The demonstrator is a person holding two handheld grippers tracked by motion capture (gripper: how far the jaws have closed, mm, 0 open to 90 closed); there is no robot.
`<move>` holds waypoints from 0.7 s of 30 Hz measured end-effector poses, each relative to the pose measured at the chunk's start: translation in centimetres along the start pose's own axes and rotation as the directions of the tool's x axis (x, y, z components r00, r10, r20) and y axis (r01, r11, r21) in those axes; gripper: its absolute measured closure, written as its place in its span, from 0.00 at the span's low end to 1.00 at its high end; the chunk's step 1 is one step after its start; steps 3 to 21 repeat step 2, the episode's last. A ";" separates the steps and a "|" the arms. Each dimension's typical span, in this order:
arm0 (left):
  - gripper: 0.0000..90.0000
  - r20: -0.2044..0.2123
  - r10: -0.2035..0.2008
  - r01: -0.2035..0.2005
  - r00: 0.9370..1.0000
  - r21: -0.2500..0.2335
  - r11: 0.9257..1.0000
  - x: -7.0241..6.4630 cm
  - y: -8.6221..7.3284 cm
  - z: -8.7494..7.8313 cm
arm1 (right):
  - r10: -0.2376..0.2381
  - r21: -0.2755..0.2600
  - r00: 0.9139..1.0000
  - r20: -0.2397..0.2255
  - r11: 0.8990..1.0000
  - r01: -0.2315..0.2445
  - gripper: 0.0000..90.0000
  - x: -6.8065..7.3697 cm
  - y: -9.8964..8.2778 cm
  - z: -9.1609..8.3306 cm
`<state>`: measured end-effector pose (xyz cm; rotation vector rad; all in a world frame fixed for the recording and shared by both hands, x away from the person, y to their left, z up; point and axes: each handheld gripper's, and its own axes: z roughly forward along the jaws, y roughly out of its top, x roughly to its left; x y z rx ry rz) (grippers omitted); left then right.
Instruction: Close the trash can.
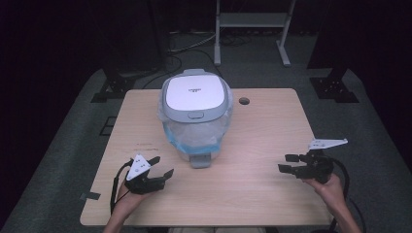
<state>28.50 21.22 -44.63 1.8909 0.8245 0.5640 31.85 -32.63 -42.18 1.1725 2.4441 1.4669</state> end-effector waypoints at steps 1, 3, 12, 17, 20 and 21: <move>0.33 0.000 0.000 0.000 1.000 0.000 1.000 0.0 0.0 0.0 | 0.000 0.000 1.000 0.000 1.000 0.000 0.37 0.0 0.0 0.0; 0.32 -0.002 0.002 -0.002 1.000 0.005 1.000 0.1 -0.1 0.0 | 0.000 -0.006 1.000 0.001 1.000 0.000 0.36 0.1 -0.1 0.0; 0.32 -0.002 0.002 -0.002 1.000 0.005 1.000 0.1 -0.1 0.0 | 0.000 -0.006 1.000 0.001 1.000 0.000 0.36 0.1 -0.1 0.0; 0.32 -0.002 0.002 -0.002 1.000 0.005 1.000 0.1 -0.1 0.0 | 0.000 -0.006 1.000 0.001 1.000 0.000 0.36 0.1 -0.1 0.0; 0.32 -0.002 0.002 -0.002 1.000 0.005 1.000 0.1 -0.1 0.0 | 0.000 -0.006 1.000 0.001 1.000 0.000 0.36 0.1 -0.1 0.0; 0.32 -0.002 0.002 -0.002 1.000 0.005 1.000 0.1 -0.1 0.0 | 0.000 -0.006 1.000 0.001 1.000 0.000 0.36 0.1 -0.1 0.0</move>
